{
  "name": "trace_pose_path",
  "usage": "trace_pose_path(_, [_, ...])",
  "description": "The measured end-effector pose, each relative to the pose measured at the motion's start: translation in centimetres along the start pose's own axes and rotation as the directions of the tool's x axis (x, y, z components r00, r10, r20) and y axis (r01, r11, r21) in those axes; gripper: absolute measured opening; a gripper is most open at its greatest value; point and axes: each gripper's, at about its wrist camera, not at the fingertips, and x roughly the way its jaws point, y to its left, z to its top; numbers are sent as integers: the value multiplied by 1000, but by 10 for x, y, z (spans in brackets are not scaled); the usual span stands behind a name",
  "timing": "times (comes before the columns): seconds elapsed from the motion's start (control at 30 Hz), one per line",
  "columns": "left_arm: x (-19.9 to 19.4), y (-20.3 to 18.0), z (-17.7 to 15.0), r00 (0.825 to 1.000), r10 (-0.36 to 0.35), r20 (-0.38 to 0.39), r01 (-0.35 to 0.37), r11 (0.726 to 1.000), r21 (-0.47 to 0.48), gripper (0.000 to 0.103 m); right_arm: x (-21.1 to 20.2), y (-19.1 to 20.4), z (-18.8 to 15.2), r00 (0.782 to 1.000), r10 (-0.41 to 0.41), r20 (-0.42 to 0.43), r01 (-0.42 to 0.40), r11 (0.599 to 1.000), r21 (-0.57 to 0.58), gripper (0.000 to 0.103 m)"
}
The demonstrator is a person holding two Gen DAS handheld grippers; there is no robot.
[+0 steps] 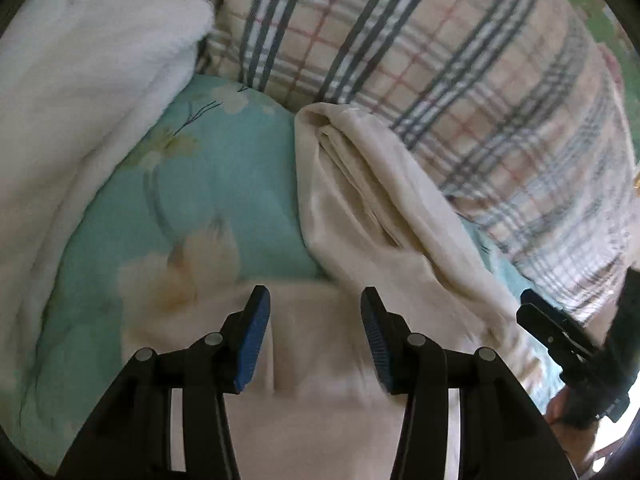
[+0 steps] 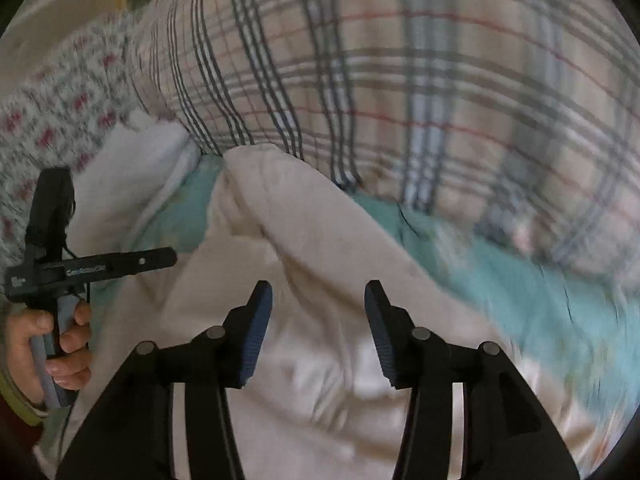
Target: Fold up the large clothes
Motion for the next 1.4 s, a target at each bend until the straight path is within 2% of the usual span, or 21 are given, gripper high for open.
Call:
trace_pose_path(0.13, [41,5,34,1000,0,-22,0,1000,-2,48,50,10,22,998,18,-54,-24,993,-111,49])
trace_pose_path(0.27, [67,-1,51,1000,7,-30,-6,999,34,44,82,2,29,994,0,-106,-14,992,-129,47])
trace_pose_path(0.3, [69,-3,54,1000,9,-22,-8,999,43,29,85,-2,31,993,13,-114,-26,993,-113,18])
trace_pose_path(0.33, [72,-6,56,1000,8,-13,-7,998,57,3,86,-8,32,992,33,-119,-44,995,-86,2])
trace_pose_path(0.37, [73,-9,57,1000,3,-11,-3,998,68,4,82,-16,33,993,40,-112,-45,998,-47,2])
trace_pose_path(0.5, [46,-30,46,996,15,89,-28,988,149,3,26,-43,29,998,59,15,-60,996,62,2])
trace_pose_path(0.6, [1,-50,21,985,-14,172,-22,977,210,3,-30,-57,15,994,51,94,-61,992,110,1])
trace_pose_path(0.7, [-42,-67,-14,971,-35,235,-31,962,271,3,-79,-68,-11,989,41,145,-61,989,134,1])
trace_pose_path(0.77, [-71,-75,-47,961,-54,273,-32,952,304,2,-115,-72,-45,987,36,159,-61,986,155,1])
trace_pose_path(0.83, [-89,-79,-79,956,-66,287,-30,947,319,2,-132,-76,-73,987,32,157,-61,981,185,1])
trace_pose_path(0.93, [-96,-79,-123,965,-73,254,-13,947,320,1,-150,-77,-123,992,7,124,-38,968,249,1])
trace_pose_path(1.0, [-89,-76,-151,978,-82,190,19,950,311,1,-150,-82,-159,997,18,76,-41,948,316,2])
trace_pose_path(1.13, [-80,-63,-190,994,-65,93,39,965,260,1,-141,-68,-187,999,45,16,-47,929,366,1])
trace_pose_path(1.3, [-90,-41,-209,994,-109,5,107,980,166,2,-145,-60,-208,999,46,-26,-32,921,388,3])
trace_pose_path(1.37, [-96,-33,-212,986,-164,-27,166,980,106,9,-151,-65,-212,998,57,-7,-49,901,430,8])
trace_pose_path(1.4, [-95,-28,-211,979,-198,-50,201,977,69,26,-153,-67,-214,998,63,6,-59,893,446,17])
